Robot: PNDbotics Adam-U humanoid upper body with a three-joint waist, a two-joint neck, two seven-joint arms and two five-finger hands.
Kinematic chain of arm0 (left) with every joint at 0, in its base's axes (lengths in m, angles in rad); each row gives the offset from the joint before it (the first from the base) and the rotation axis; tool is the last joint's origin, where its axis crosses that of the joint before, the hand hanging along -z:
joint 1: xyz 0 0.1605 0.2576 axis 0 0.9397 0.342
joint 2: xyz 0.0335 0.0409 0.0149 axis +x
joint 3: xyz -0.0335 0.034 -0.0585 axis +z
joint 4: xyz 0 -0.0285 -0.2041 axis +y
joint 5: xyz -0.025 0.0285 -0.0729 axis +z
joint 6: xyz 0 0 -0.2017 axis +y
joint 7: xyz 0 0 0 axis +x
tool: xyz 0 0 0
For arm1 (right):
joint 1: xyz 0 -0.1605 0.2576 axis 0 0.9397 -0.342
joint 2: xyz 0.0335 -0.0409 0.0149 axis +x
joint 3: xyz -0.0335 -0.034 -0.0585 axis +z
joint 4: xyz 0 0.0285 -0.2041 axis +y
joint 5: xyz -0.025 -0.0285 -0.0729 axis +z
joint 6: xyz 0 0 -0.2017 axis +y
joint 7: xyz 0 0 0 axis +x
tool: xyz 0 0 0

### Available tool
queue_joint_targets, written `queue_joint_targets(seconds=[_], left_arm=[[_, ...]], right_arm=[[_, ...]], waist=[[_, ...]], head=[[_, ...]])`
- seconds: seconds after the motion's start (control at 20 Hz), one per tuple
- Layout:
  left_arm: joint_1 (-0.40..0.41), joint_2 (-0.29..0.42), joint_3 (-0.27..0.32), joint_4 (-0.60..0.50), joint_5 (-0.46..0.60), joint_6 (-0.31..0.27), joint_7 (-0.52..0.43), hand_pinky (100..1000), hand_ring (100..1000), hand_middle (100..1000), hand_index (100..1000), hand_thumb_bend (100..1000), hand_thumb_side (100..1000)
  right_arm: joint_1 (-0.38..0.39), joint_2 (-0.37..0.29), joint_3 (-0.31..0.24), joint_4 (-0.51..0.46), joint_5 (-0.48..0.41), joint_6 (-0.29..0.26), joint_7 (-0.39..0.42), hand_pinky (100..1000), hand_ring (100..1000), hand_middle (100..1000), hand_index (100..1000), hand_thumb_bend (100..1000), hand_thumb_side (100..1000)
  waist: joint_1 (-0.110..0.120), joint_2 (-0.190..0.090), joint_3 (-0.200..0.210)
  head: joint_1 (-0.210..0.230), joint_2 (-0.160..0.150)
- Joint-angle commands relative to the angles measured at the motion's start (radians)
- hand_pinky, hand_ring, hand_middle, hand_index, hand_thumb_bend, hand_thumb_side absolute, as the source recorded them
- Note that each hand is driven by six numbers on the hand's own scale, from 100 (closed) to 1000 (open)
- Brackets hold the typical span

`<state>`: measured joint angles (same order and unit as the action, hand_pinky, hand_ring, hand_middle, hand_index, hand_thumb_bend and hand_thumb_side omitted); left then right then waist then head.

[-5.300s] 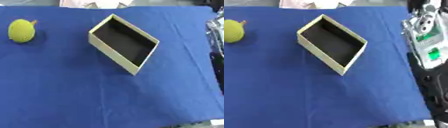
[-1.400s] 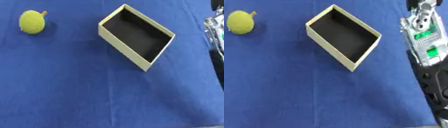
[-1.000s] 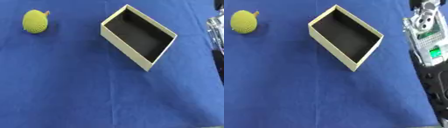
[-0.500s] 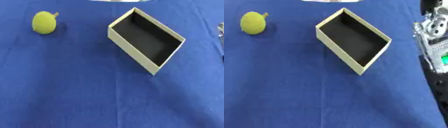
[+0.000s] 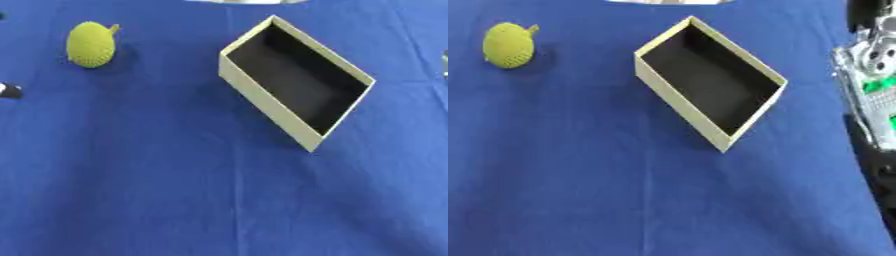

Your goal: Pick up objects on the table and place them in the box.

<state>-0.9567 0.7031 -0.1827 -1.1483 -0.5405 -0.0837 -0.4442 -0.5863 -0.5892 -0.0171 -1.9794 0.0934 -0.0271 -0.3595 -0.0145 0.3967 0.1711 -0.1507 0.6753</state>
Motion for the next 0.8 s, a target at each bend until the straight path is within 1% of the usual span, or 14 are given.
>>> queue_joint_targets(seconds=[0.05,0.45,0.7,0.8], left_arm=[[-0.040,-0.002,0.011,0.031,-0.004,0.003,0.000,905,919,887,876,874,276],[-0.088,-0.048,0.026,0.095,-0.045,0.001,0.025,893,909,877,873,849,269],[-0.118,-0.077,0.034,0.116,-0.054,0.004,0.073,880,900,873,879,822,260],[-0.126,-0.088,0.034,0.121,-0.055,0.004,0.091,874,897,876,878,813,242]], right_arm=[[-0.017,-0.022,-0.002,-0.021,-0.005,-0.001,0.005,812,814,809,867,161,946],[-0.026,-0.021,0.002,-0.021,-0.008,0.000,0.008,811,814,809,868,159,950],[-0.036,-0.018,0.007,-0.021,-0.010,0.000,0.014,811,814,808,868,159,952],[-0.038,-0.017,0.008,-0.021,-0.011,0.001,0.015,812,814,808,868,159,953]], waist=[[0.003,-0.017,-0.003],[0.002,0.001,-0.022],[0.000,0.008,-0.034],[-0.001,0.011,-0.039]], head=[[0.007,-0.006],[0.022,-0.012],[0.022,-0.023],[0.022,-0.027]])
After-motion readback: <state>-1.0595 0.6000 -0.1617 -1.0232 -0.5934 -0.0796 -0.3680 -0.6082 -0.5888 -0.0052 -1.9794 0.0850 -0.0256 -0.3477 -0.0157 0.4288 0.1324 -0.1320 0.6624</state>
